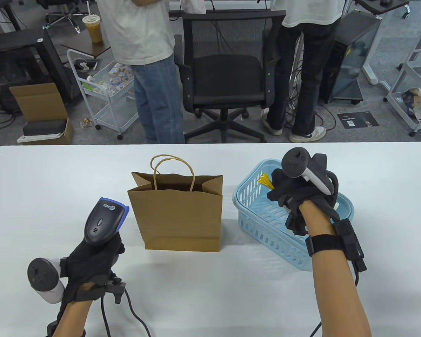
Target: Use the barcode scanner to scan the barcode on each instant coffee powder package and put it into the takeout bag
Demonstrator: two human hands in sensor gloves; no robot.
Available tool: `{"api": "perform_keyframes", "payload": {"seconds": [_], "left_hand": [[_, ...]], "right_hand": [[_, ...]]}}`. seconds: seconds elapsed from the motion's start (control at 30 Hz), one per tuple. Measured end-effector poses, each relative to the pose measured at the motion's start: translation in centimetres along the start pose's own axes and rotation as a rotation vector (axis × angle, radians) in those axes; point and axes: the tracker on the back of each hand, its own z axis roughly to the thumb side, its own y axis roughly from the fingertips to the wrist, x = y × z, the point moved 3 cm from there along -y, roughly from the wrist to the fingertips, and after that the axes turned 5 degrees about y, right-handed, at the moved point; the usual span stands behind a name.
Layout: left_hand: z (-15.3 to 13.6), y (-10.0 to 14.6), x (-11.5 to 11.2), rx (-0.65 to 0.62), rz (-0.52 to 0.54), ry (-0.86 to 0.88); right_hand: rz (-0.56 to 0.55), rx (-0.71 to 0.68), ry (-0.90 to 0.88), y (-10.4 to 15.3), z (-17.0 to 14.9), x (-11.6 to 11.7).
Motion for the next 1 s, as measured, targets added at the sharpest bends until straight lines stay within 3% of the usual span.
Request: {"api": "perform_keyframes", "payload": {"seconds": [0.17,0.37,0.53,1.0], "left_hand": [[0.0,0.0,0.0,-0.004,-0.004,-0.002],[0.2,0.1,-0.3,-0.018,-0.017,-0.015],[0.2,0.2,-0.4,-0.024,-0.026,-0.026],[0.2,0.2,-0.7,-0.033,-0.042,-0.043]], "right_hand": [[-0.169,-0.045,-0.120,1.7,-0.4,-1.2],[-0.221,-0.050,-0.132,3.2,-0.5,-1.7],[-0.202,-0.083,-0.177,4.2,-0.2,-2.2],[-0.385,-0.281,-0.395,9.2,2.8,-3.4]]}}
